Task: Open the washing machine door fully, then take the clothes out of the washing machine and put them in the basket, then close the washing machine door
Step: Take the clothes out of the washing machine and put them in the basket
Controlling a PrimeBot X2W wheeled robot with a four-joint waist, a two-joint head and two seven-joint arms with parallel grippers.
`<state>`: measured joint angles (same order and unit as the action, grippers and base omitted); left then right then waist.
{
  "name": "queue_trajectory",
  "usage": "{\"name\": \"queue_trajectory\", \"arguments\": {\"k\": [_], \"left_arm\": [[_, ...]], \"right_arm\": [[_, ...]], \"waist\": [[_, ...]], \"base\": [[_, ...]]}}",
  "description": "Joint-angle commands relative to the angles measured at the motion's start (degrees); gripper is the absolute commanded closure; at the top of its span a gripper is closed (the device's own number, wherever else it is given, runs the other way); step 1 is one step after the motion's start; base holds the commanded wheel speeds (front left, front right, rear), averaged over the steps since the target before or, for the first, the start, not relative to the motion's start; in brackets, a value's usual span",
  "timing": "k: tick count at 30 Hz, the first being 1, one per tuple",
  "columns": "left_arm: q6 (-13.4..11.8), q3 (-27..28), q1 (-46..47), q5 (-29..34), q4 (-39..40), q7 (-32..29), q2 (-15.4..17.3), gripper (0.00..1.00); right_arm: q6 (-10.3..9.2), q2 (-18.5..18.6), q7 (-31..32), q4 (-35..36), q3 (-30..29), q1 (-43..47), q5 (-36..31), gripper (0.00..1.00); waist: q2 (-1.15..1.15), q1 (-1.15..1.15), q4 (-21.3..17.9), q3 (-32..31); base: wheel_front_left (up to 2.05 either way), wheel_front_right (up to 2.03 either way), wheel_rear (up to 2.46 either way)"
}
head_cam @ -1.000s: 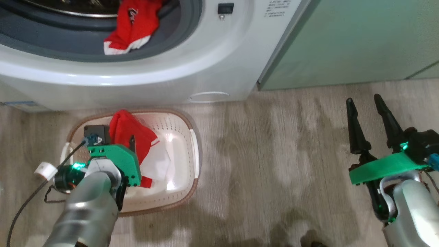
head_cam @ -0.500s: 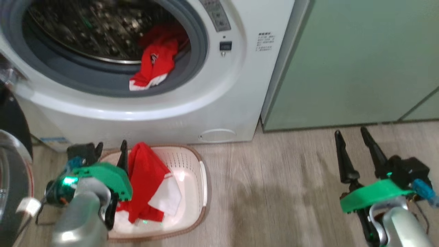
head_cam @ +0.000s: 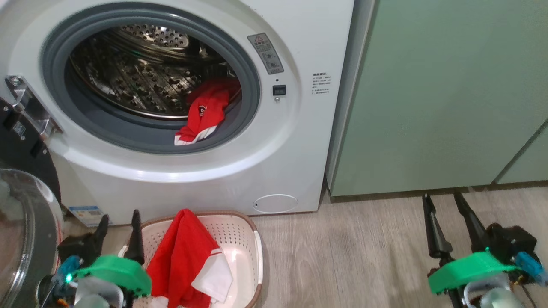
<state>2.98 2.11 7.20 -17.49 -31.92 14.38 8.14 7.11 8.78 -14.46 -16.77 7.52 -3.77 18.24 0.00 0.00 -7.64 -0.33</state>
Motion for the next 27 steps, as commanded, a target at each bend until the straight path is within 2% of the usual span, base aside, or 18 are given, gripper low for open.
{"name": "queue_trajectory", "arguments": {"k": [1, 7, 13, 24, 27], "left_arm": [[0.2, 3.1, 0.7, 0.9, 2.9, 0.6, 0.7, 0.00], [1.3, 6.4, -2.6, 3.0, 6.6, 0.6, -0.6, 0.00], [2.1, 7.3, -2.7, 4.2, 6.6, 0.6, -1.3, 0.00], [3.2, 6.9, 2.1, 4.9, -0.2, 0.6, -2.2, 0.00], [3.5, 5.5, 7.6, 3.8, -4.6, -2.8, -2.2, 0.00]], "right_arm": [[0.37, -0.1, -0.5, 1.9, 0.8, 0.2, -0.4, 0.00], [0.37, -0.7, -0.5, 1.8, 0.2, 1.0, -0.4, 0.00], [0.37, -1.1, -0.5, 1.6, 0.5, 1.0, -0.4, 0.00], [0.37, -0.6, -0.5, 1.4, 1.6, 0.9, 0.0, 0.00], [0.37, -0.3, -0.5, 1.3, 2.3, 0.5, 0.3, 0.00]], "waist": [[0.00, 0.00, 0.1, -0.5], [0.00, 0.00, 0.4, -1.1], [0.00, 0.00, 0.6, -1.2], [0.00, 0.00, -0.3, -0.3], [0.00, 0.00, -0.9, 1.0]], "base": [[0.00, 0.00, 0.00], [0.00, 0.00, 0.00], [0.00, 0.00, 0.00], [0.00, 0.00, 0.00], [0.00, 0.00, 0.00]]}}
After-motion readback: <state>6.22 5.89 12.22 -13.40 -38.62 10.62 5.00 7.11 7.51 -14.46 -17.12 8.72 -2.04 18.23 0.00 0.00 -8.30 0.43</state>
